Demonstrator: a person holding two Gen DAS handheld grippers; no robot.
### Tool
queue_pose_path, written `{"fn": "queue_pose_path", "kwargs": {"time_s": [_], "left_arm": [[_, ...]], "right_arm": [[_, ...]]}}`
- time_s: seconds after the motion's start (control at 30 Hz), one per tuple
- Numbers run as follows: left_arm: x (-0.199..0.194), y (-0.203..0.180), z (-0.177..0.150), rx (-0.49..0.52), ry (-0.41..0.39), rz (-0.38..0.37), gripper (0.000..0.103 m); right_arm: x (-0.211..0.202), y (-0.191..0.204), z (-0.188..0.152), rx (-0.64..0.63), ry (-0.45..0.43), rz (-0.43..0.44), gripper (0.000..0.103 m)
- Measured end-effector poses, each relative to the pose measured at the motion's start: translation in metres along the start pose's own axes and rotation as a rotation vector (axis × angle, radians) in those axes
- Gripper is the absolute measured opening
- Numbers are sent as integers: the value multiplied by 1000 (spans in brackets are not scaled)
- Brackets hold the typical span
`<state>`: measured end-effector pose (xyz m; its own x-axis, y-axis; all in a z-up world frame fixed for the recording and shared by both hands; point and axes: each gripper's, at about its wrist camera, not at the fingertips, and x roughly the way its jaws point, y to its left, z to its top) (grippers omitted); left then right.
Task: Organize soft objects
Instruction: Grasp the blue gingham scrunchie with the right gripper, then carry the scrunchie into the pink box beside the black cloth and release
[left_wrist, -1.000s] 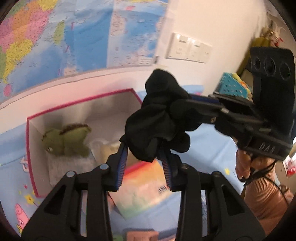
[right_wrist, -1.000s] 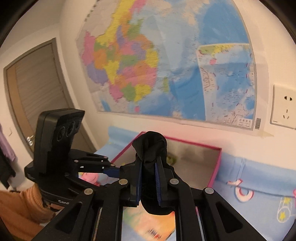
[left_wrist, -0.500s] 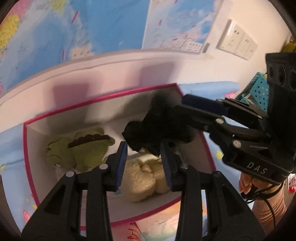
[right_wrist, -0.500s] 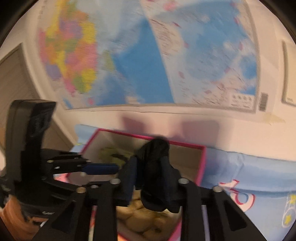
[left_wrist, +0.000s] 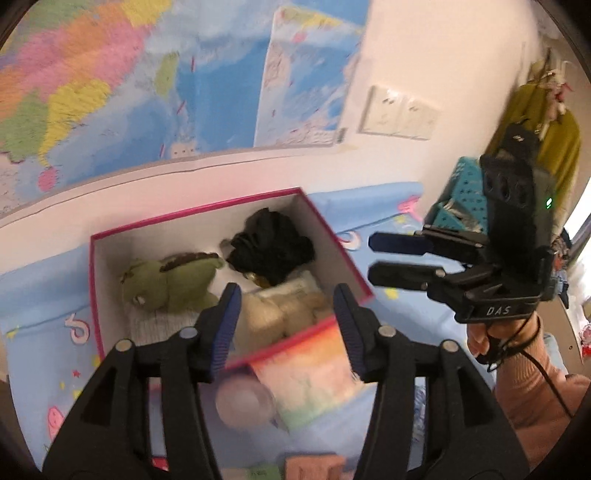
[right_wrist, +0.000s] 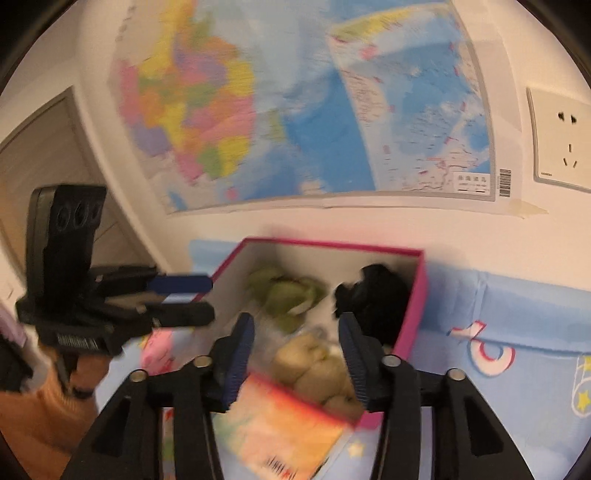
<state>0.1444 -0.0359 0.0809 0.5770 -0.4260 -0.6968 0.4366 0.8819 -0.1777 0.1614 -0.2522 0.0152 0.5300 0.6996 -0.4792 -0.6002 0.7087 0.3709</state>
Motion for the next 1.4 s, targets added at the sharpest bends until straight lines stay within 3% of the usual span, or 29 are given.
{"fn": "queue_pose_path", "kwargs": {"time_s": [0.13,0.37,0.63,0.9,0.93,1.03,1.1,1.3,1.4], "left_arm": [[-29,-16,-31,33,-28,-65,55],[-32,-58,-81,93,23,-206,55],[25,-104,-139,167,235,-280,55],[61,-113,-161,123,354,-340,55],[62,-114,-161,126,357,-339,55],[64,-117,-162,123,362,-348,55],[66,-118,-164,115,368,-350,55],[76,-115,-166,89,373,-351,55],[72,-113,-157,69,326,-351,55]], "right_arm": [[-19,16,-26,-32,29,54,53],[-23,23,-92,-35,187,21,55],[-21,5,-166,47,366,-55,55],[-30,0,-188,110,365,-29,55],[-28,0,-190,111,368,-22,52],[-21,1,-190,107,382,-14,27],[-21,3,-190,107,379,-21,19],[-36,13,-172,100,284,1,13],[-40,21,-157,87,237,17,13]]}}
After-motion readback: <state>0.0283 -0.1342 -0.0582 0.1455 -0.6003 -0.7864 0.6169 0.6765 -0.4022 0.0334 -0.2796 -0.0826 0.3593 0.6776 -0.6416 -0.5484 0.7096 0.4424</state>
